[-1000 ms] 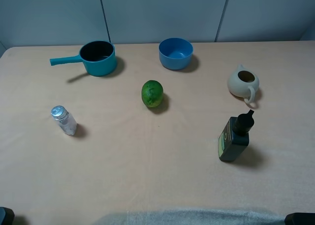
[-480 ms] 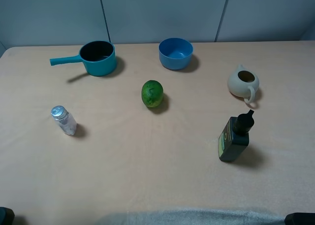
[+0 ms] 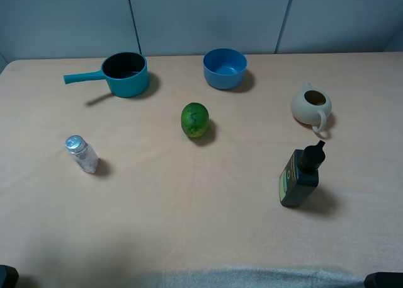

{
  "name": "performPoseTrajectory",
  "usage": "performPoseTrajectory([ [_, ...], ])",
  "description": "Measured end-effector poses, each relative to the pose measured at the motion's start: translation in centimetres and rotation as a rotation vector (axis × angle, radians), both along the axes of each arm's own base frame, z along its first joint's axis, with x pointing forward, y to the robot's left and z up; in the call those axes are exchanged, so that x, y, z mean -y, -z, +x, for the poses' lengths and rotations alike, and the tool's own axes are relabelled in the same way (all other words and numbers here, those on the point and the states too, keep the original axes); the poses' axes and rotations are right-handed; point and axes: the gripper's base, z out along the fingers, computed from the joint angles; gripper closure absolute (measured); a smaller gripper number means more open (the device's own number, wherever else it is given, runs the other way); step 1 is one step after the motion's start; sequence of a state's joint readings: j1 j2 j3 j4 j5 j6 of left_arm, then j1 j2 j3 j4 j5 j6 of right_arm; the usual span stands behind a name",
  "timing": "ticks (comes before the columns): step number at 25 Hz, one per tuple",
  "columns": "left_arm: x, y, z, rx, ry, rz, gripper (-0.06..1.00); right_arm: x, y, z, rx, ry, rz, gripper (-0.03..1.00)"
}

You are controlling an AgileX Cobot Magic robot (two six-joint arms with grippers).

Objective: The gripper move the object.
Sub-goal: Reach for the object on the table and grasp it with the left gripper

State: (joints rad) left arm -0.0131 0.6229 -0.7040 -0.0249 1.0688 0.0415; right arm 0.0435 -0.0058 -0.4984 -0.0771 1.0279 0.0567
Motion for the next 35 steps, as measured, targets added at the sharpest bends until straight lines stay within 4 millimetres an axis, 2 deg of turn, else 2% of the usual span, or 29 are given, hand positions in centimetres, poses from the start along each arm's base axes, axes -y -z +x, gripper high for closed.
performPoseTrajectory([
  [8,0.2,-0.8,2.5,-0.057,0.020,-0.004,0.05,0.0,0.0,0.0,0.000,0.000,0.000,0.28],
  [12,0.3,-0.3,3.3,-0.133,0.023,-0.021,0.05,0.0,0.0,0.0,0.000,0.000,0.000,0.28],
  [24,0.5,2.4,6.4,-0.343,0.029,-0.025,0.05,0.0,0.0,0.0,0.000,0.000,0.000,0.28],
  [35,2.8,5.7,9.8,-0.454,0.145,0.029,0.05,0.0,0.0,0.0,0.000,0.000,0.000,0.28],
])
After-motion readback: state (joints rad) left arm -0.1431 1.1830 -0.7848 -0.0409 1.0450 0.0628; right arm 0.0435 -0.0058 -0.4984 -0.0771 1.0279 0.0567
